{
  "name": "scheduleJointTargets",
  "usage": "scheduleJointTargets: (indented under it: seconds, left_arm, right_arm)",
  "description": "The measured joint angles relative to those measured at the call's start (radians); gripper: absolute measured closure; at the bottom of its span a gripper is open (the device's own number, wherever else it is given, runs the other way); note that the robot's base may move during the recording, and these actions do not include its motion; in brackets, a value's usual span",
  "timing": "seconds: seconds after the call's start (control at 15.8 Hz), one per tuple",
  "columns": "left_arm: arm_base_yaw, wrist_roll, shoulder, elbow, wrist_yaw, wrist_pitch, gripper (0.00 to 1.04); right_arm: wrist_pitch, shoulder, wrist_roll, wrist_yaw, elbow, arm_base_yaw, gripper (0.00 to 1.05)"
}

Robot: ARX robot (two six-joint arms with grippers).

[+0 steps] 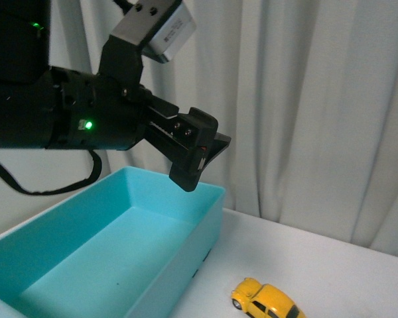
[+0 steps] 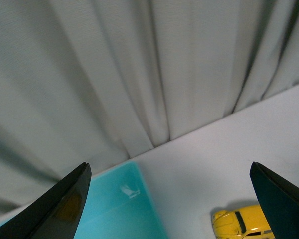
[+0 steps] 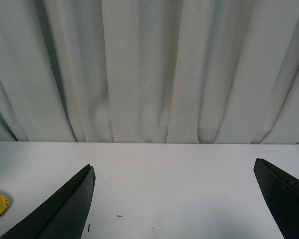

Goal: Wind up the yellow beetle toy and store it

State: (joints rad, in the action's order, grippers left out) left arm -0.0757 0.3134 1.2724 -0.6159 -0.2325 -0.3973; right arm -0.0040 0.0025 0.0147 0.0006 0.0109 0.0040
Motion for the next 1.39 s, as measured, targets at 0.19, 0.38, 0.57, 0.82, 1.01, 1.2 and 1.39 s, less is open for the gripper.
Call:
scheduleJointTargets:
  seconds: [0.19, 0.38, 0.57, 0.82, 1.01, 1.2, 1.39]
  left_arm:
    - [-0.122, 0.288, 0.136, -0.252, -0.062, 0.295, 0.07]
    - [-0.233, 0.612, 0.278, -0.501, -0.029, 0.661, 0.07]
    - [-0.326, 0.953, 0.459, -0.693, 0.143, 0.972, 0.07]
    - [-0.402, 1.207, 0.623, -0.799, 0.254, 1.099, 0.07]
    - [-0.414, 1.213, 0.691, -0.806, 0.316, 1.136, 0.07]
    - [-0.407, 1.046, 0.765, -0.821, 0.361, 1.135, 0.07]
    - [-0.405, 0.846, 0.844, -0.863, 0.389, 1.148, 0.07]
  right_arm:
    - [0.0, 0.0, 0.0, 0.0, 0.0, 0.0, 0.07]
    - [0.0, 0.0, 0.0, 0.0, 0.0, 0.0, 0.07]
    - [0.0, 0.0, 0.0, 0.0, 0.0, 0.0, 0.07]
    - [0.0, 0.0, 0.0, 0.0, 0.0, 0.0, 0.07]
    - [0.0, 0.0, 0.0, 0.0, 0.0, 0.0, 0.07]
    - [0.0, 0.0, 0.0, 0.0, 0.0, 0.0, 0.07]
    - [0.0, 0.0, 0.0, 0.0, 0.0, 0.0, 0.07]
